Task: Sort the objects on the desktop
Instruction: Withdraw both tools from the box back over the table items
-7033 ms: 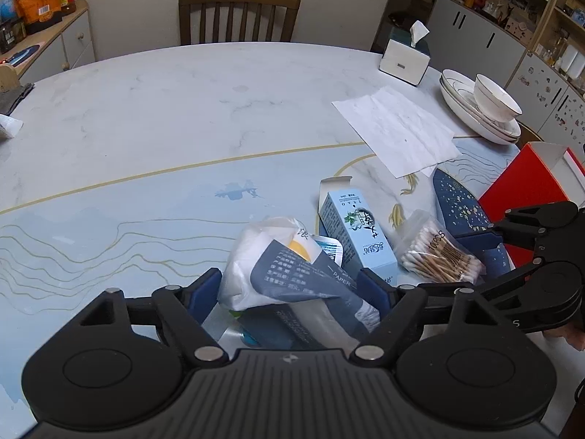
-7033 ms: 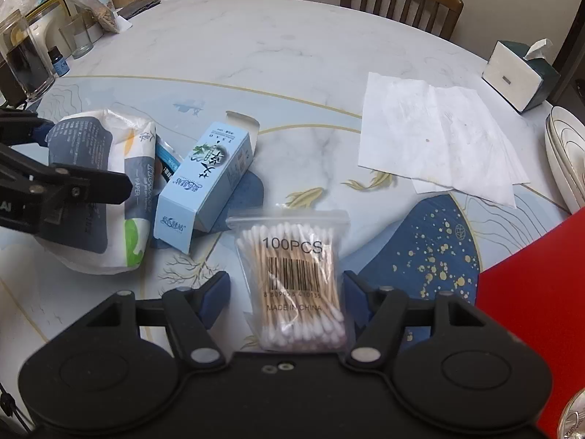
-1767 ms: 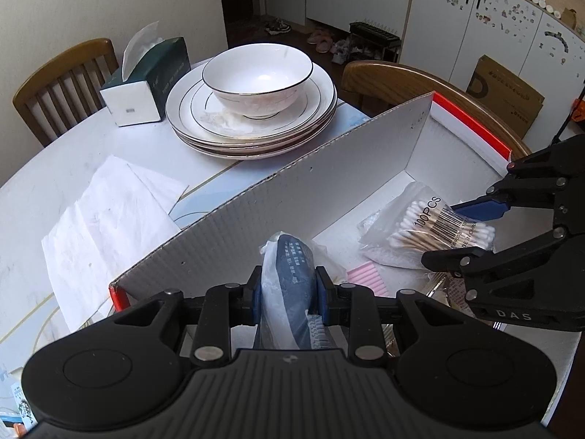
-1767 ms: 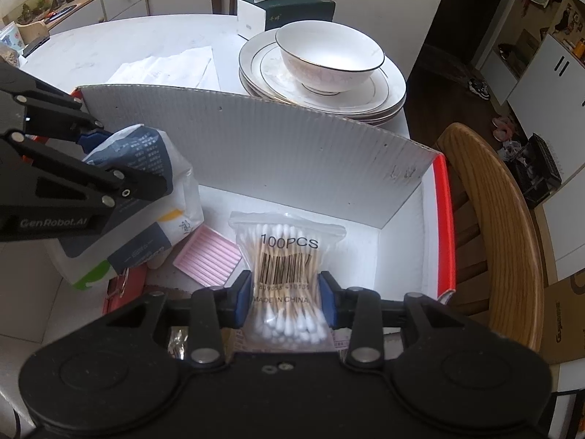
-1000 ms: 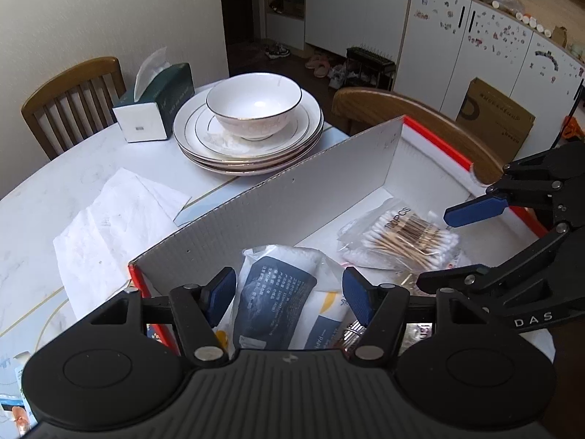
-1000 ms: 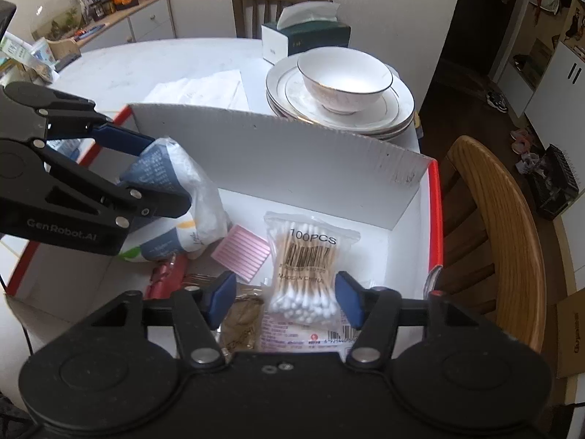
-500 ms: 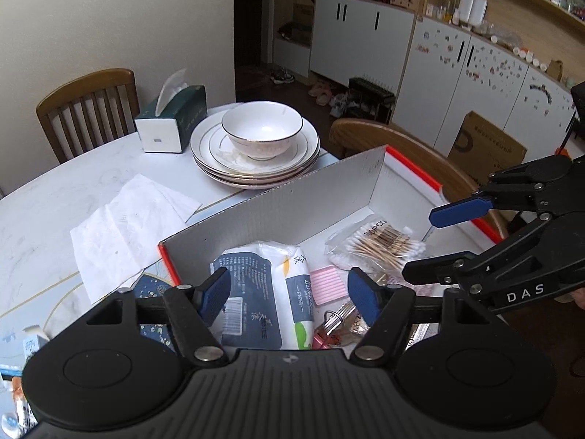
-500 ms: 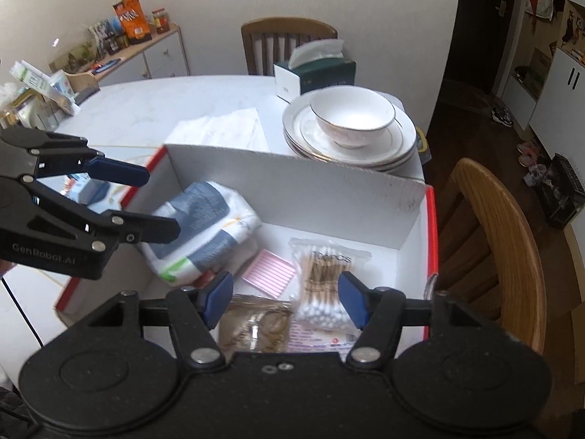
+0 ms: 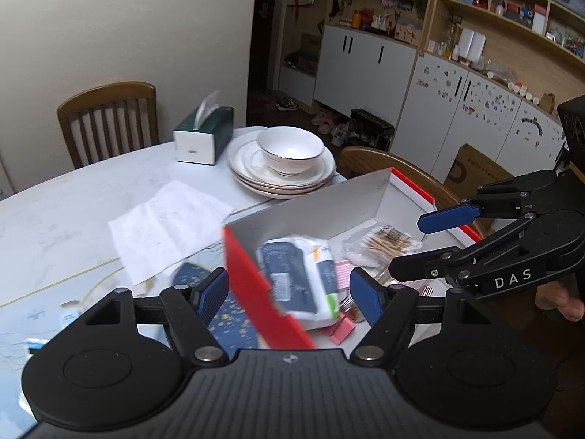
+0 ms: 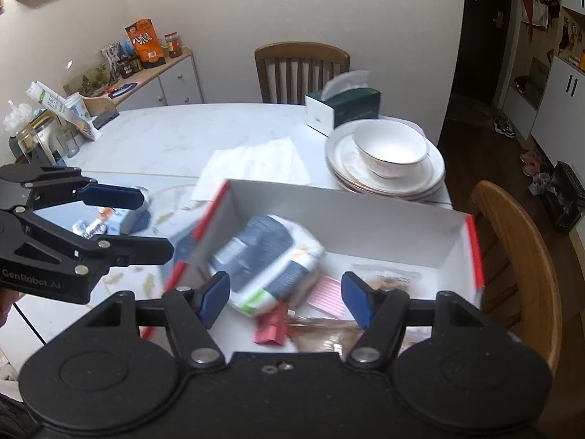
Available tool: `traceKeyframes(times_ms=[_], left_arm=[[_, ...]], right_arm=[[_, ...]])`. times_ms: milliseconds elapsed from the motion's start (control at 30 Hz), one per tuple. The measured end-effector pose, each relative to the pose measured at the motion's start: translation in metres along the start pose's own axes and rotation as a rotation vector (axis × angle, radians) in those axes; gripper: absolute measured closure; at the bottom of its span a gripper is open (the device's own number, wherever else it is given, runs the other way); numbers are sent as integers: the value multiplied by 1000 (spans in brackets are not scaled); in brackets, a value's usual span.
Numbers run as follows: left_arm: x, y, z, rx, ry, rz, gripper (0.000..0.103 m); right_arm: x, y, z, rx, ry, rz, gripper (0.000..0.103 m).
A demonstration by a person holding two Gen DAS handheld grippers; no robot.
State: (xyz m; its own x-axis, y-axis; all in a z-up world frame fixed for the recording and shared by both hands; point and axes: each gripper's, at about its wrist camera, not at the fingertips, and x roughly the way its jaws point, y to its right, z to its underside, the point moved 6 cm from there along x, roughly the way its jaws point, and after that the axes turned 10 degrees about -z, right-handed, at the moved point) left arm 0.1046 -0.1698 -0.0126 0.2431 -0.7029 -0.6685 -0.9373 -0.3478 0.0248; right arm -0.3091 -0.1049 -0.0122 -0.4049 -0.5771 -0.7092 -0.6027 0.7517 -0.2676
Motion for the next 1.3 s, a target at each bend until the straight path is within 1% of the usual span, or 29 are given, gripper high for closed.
traceKeyframes(times_ms=[133, 300, 433, 500, 567, 833, 1033, 1067, 1100, 1233, 1267, 1300], left_arm=[[-16, -28, 10, 13, 16, -25, 31], [-29, -69, 23, -11, 17, -27, 31], [-36, -100, 32, -15, 16, -45, 30], [-40, -114, 37, -17, 19, -52, 21], [-43, -128, 43, -20, 24, -60, 20], [-47, -179, 65, -57, 7, -93, 20], [-39, -209, 80, -76, -24, -115, 20], [-37, -213, 82, -77, -28, -122, 19], [-36, -217, 85, -77, -31, -128, 14], [-27, -231, 94, -77, -45, -139, 8], [-24, -233, 97, -78, -50, -140, 3], [-21, -236, 99, -81, -54, -141, 0]], right_arm=[[9, -30, -8, 2, 7, 1, 36], [28, -66, -15, 6, 4, 5, 36], [44, -92, -21, 13, 0, 3, 36], [53, -104, -23, 15, -1, 1, 36], [61, -116, -26, 14, -3, -1, 36], [98, -154, -39, 22, -21, -7, 35], [126, -175, -50, 12, -35, -5, 35], [131, -178, -51, 12, -39, -2, 35], [135, -179, -53, 14, -43, -2, 35], [156, -184, -59, 22, -61, -3, 35], [160, -185, -60, 25, -64, -6, 35], [165, -186, -61, 26, -70, -4, 35]])
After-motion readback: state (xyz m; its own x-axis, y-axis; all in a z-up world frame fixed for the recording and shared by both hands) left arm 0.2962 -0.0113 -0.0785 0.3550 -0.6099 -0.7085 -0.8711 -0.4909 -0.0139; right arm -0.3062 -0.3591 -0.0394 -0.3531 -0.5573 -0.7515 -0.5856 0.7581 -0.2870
